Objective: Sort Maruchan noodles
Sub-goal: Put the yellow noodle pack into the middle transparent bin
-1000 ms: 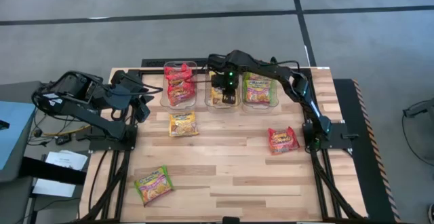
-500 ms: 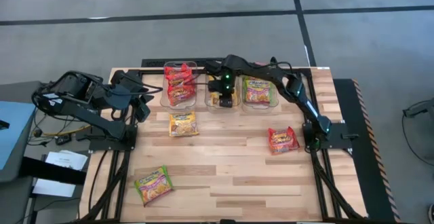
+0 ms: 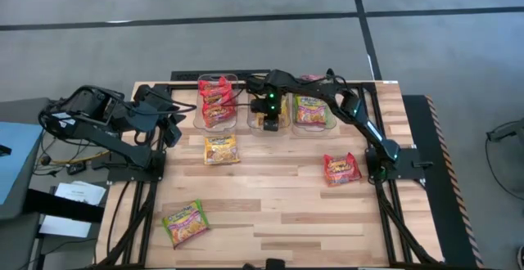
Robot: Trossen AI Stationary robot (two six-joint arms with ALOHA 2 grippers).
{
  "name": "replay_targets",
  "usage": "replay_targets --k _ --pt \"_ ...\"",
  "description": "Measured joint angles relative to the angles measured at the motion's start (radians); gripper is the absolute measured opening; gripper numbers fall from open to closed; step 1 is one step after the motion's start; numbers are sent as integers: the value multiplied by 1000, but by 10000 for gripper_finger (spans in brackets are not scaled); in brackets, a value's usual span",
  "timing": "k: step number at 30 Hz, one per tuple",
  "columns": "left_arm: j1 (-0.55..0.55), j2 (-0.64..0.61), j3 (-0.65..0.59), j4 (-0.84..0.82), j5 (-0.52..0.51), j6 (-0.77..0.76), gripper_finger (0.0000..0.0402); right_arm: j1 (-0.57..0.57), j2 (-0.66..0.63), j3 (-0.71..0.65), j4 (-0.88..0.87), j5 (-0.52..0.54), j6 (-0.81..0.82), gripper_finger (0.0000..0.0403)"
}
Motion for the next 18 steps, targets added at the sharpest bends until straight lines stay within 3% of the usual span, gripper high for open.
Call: replay_targets --k 18 --pt "0 0 0 0 -7 0 151 -4 16 0 16 5 75 71"
